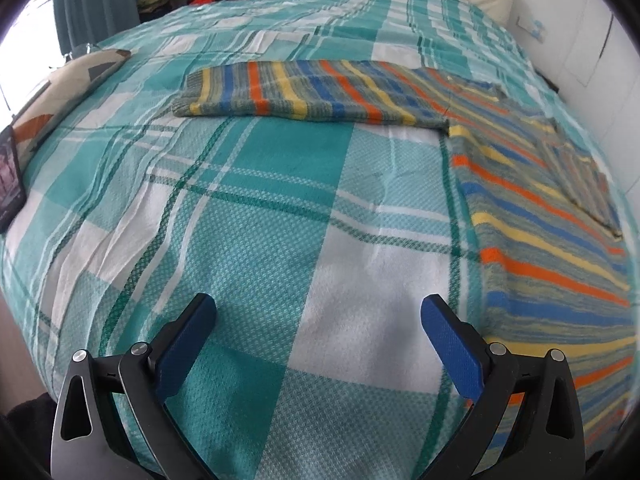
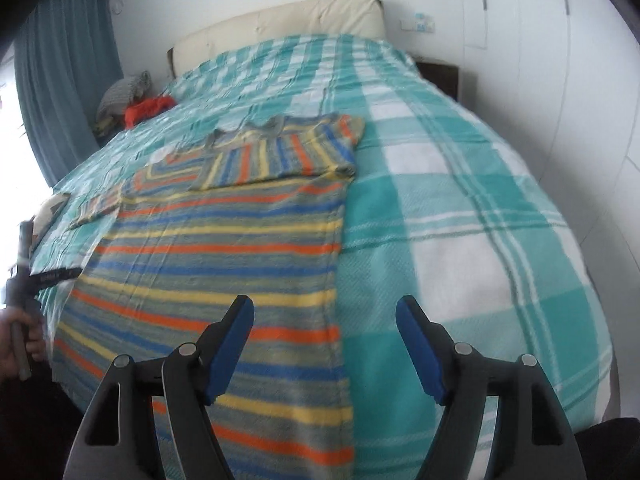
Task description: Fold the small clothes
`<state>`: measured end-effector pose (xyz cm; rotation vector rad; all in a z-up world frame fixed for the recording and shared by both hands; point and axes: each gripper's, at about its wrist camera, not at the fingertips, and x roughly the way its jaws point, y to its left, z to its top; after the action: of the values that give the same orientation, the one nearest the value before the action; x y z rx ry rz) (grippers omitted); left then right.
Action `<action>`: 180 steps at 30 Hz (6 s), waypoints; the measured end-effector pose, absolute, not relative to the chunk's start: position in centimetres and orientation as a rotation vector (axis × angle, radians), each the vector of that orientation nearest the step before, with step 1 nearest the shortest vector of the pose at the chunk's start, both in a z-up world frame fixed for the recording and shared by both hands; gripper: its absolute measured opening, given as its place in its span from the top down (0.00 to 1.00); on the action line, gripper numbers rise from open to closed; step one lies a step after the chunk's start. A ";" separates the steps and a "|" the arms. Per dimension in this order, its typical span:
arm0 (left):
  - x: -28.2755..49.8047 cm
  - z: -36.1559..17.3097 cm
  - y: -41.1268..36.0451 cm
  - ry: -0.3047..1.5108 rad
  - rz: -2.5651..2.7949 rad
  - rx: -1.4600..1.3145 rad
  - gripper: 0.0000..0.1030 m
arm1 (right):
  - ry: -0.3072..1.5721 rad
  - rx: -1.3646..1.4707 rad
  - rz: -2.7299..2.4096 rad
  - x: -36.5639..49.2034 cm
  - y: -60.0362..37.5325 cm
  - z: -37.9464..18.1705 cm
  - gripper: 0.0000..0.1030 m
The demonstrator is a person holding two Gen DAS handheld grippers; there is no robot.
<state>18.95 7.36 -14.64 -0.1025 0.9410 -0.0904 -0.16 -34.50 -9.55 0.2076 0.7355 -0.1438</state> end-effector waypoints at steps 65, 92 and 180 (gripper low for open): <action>20.7 -11.1 0.1 0.944 -0.290 0.065 0.05 | 0.790 0.356 -0.171 1.0 -38.1 -11.9 0.29; 10.0 -16.2 3.0 1.122 -0.263 0.023 0.06 | 0.923 0.425 -0.131 -2.0 -39.0 -11.2 0.29; 28.8 -7.3 -3.8 0.955 -0.576 0.023 0.12 | 0.963 0.167 0.049 11.4 -37.5 -10.6 0.57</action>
<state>28.84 -3.75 -7.25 0.0225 0.9550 -0.5760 11.44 -37.50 -10.60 0.1670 0.9630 0.0488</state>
